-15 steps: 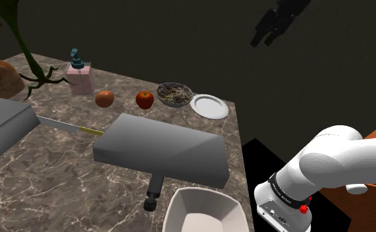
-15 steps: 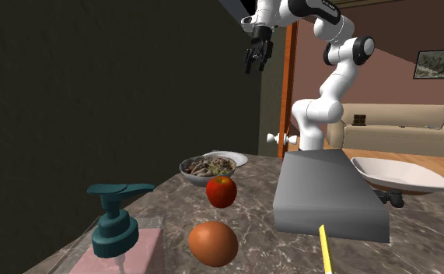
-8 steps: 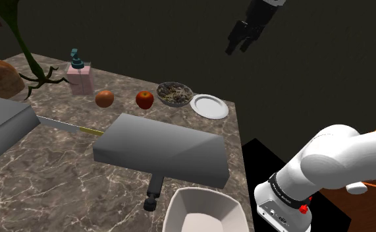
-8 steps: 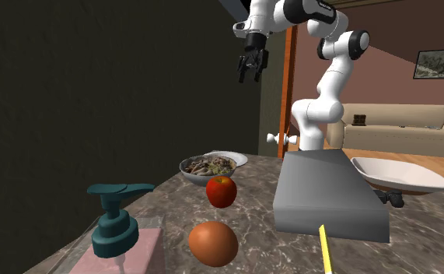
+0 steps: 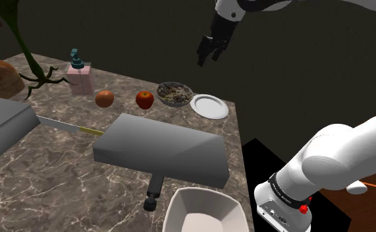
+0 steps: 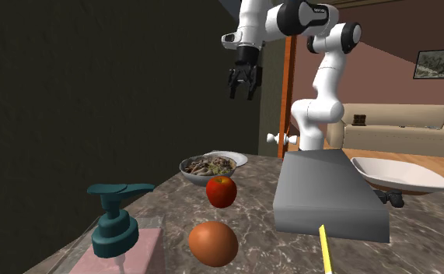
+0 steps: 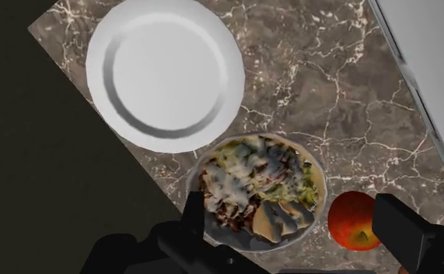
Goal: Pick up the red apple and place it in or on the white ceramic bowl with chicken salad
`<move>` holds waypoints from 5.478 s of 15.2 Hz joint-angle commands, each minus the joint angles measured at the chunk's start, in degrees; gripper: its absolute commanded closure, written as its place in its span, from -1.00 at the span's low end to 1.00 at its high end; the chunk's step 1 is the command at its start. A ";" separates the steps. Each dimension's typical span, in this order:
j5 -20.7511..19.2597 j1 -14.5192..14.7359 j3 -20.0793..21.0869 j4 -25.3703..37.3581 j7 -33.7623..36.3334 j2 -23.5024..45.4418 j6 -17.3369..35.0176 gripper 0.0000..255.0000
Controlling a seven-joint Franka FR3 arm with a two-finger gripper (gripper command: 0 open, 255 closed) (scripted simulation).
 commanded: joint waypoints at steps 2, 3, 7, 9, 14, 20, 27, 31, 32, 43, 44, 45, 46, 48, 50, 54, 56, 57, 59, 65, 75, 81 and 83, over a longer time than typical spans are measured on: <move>-0.67 0.79 1.84 2.17 0.91 5.60 2.35 -1.00; -0.98 1.04 2.42 2.96 1.22 7.51 3.09 -1.00; -2.70 2.06 4.58 6.63 2.65 15.31 5.61 -1.00; -3.82 2.64 5.55 8.78 3.46 19.31 6.59 -1.00; -7.21 4.56 7.40 15.08 5.58 29.53 8.15 -1.00; -11.17 7.54 8.37 23.47 7.54 40.91 8.36 -1.00; -12.34 7.66 7.81 21.31 8.29 43.67 13.17 -1.00; -12.34 7.66 7.81 21.31 8.28 43.67 13.17 -1.00; -12.34 7.66 7.81 21.31 8.28 43.67 13.17 -1.00; -12.31 7.64 7.82 21.30 8.25 43.60 13.11 1.00; -12.31 7.64 7.81 21.32 8.25 43.61 13.10 1.00; -12.34 7.66 7.81 21.31 8.29 43.67 13.17 1.00; -12.17 7.61 7.88 21.57 8.14 43.29 12.54 1.00; -11.84 7.54 8.01 22.16 7.87 42.56 11.27 1.00; -11.53 7.48 8.13 22.79 7.61 41.87 9.98 1.00; -10.96 7.37 8.33 24.21 7.11 40.61 7.37 1.00; -10.70 7.33 8.42 25.01 6.87 40.04 6.03 1.00; -10.58 7.32 8.46 25.42 6.76 39.77 5.36 1.00; -10.34 7.29 8.53 26.30 6.54 39.26 4.01 1.00; -9.75 7.26 8.72 29.28 5.94 38.01 -0.14 1.00; -8.73 6.44 8.54 32.80 4.00 35.57 -5.89 1.00; -6.38 1.56 5.77 24.60 -3.88 28.33 -4.06 1.00; -5.79 0.10 4.64 22.50 -6.60 26.35 -3.71 1.00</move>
